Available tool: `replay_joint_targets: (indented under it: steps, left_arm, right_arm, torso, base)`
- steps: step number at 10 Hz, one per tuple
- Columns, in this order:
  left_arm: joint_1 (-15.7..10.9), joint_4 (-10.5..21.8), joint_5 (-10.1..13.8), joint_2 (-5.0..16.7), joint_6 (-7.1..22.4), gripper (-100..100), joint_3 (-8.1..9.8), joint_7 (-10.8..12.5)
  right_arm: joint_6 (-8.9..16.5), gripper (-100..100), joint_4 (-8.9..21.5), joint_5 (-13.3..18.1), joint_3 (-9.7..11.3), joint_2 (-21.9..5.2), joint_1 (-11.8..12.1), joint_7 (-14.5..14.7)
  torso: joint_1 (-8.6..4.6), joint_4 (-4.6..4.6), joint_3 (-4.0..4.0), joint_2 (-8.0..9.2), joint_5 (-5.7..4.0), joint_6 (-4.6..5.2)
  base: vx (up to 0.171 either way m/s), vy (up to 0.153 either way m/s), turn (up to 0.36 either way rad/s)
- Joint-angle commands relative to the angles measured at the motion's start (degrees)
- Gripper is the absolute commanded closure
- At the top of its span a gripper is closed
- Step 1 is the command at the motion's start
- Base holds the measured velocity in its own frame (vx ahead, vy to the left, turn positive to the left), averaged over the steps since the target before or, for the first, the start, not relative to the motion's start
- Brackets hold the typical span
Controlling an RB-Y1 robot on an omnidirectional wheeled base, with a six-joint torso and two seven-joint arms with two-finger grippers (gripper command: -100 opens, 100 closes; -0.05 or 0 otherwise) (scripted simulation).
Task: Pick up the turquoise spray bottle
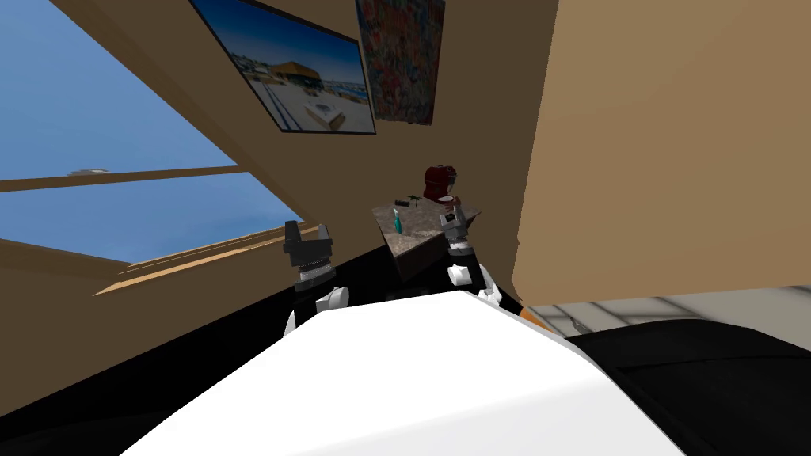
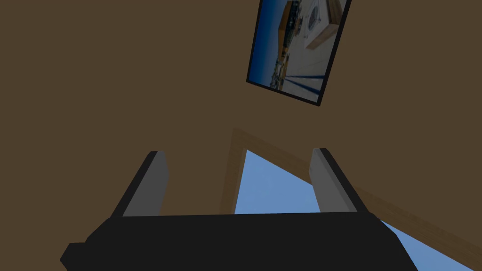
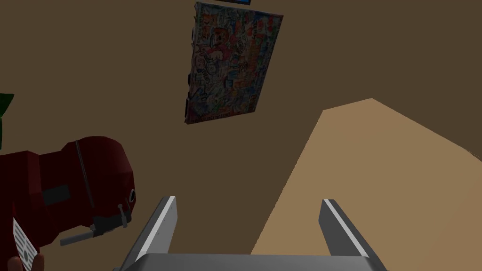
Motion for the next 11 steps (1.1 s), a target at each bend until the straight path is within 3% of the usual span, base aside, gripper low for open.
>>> replay_joint_targets:
  steps: [1, 5, 6, 9, 10, 11]
  left_arm:
    - [0.0, 0.0, 0.0, 0.0, 0.0, 0, 0.0, 0.0]
    - [0.0, 0.0, 0.0, 0.0, 0.0, 0, 0.0, 0.0]
    - [0.0, 0.0, 0.0, 0.0, 0.0, 0, 0.0, 0.0]
    - [0.0, 0.0, 0.0, 0.0, 0.0, 0, 0.0, 0.0]
    - [0.0, 0.0, 0.0, 0.0, 0.0, 0, 0.0, 0.0]
    - [0.0, 0.0, 0.0, 0.0, 0.0, 0, 0.0, 0.0]
  right_arm:
    - [2.16, -100, 1.71, -2.35, 0.11, -1.38, -2.77, -0.68]
    - [7.94, -100, 6.03, -8.98, 0.95, -3.21, -9.74, -2.49]
    - [8.26, -100, 6.03, -9.0, 0.95, -3.21, -9.94, -2.49]
    - [13.53, -100, 9.9, -14.29, 1.6, -3.74, -15.75, -4.31]
    - [13.69, -100, 9.9, -14.75, 1.6, -3.74, -15.75, -4.31]
    - [15.64, -100, 11.29, -16.78, 1.8, -3.81, -17.67, -5.02]
  torso:
    - [0.0, 0.0, 0.0, 0.0, 0.0, 0.0]
    - [0.05, 0.01, 0.04, 0.07, 0.01, 0.0]
    - [0.07, 0.01, 0.04, 0.06, 0.02, 0.0]
    - [0.05, -0.01, -0.03, -0.06, 0.01, 0.0]
    - [0.1, -0.01, -0.03, -0.04, 0.02, 0.0]
    - [0.04, -0.01, -0.02, -0.04, 0.02, 0.01]
  base:
    - [-0.036, 0.042, -0.04]
    - [-0.046, 0.047, -0.054]
    - [-0.02, 0.036, -0.025]
    - [-0.019, 0.045, -0.064]
    - [-0.018, 0.039, -0.022]
    - [-0.012, 0.029, -0.048]
